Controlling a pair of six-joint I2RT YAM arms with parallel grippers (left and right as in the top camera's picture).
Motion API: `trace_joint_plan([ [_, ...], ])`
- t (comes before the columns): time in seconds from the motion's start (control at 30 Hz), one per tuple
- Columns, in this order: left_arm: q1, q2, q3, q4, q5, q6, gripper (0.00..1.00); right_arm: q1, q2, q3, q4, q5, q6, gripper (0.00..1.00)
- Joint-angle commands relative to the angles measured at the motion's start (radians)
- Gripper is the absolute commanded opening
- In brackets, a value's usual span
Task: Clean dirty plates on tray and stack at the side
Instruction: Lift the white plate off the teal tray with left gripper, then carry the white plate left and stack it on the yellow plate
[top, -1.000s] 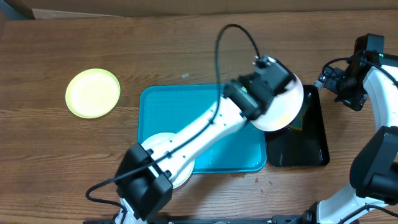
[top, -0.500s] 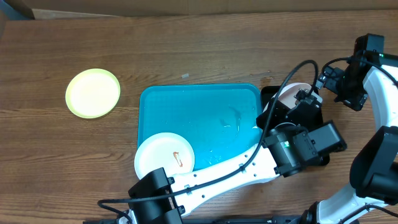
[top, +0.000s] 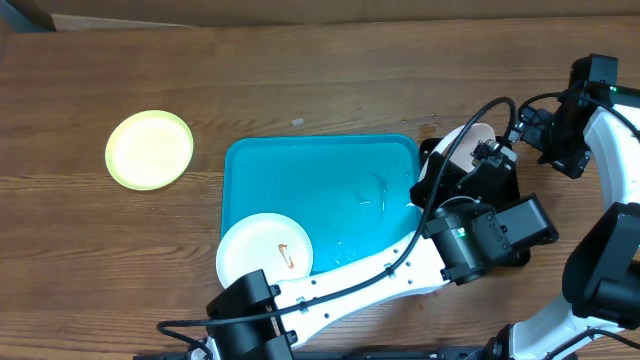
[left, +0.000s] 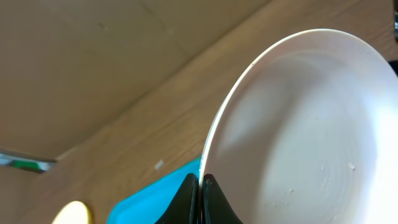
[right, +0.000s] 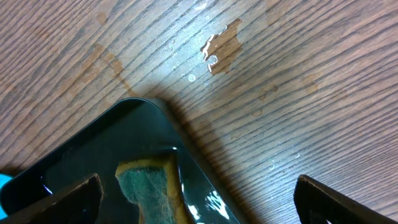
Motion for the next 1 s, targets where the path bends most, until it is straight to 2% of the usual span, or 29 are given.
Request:
trace_joint_plan([
  [0.0,0.072,-0.001,0.027,-0.001,0.204,-0.045,0.04,0.002,-0.023,0.017,0.005,-0.005,0.003,1.0],
  [0.2,0.276,-0.002,0.027,-0.023,0.667,-0.076,0.04,0.002,-0.023,0.017,0.005,-0.005,0.003,1.0],
  [0.4,0.593,-0.001,0.027,-0.05,1.272,-0.081,0.04,0.002,-0.023,0.017,0.005,-0.005,0.003,1.0],
  [0.47,0.71,-0.001,0.027,-0.074,1.401,-0.08,0.04,0.002,-0.023,0.017,0.005,-0.005,0.003,1.0],
  [0.53,0.818,-0.001,0.027,-0.111,1.445,-0.077,0.04,0.002,-0.023,0.017,0.005,-0.005,0.003,1.0],
  [0.8,1.217,-0.001,0.026,-0.294,1.419,-0.02,0.04,0.002,-0.023,0.017,0.005,-0.005,0.003,1.0],
  [0.97,1.457,-0.001,0.024,-0.368,1.326,-0.013,0.04,0.002,-0.023,0.017,0.005,-0.005,0.003,1.0],
])
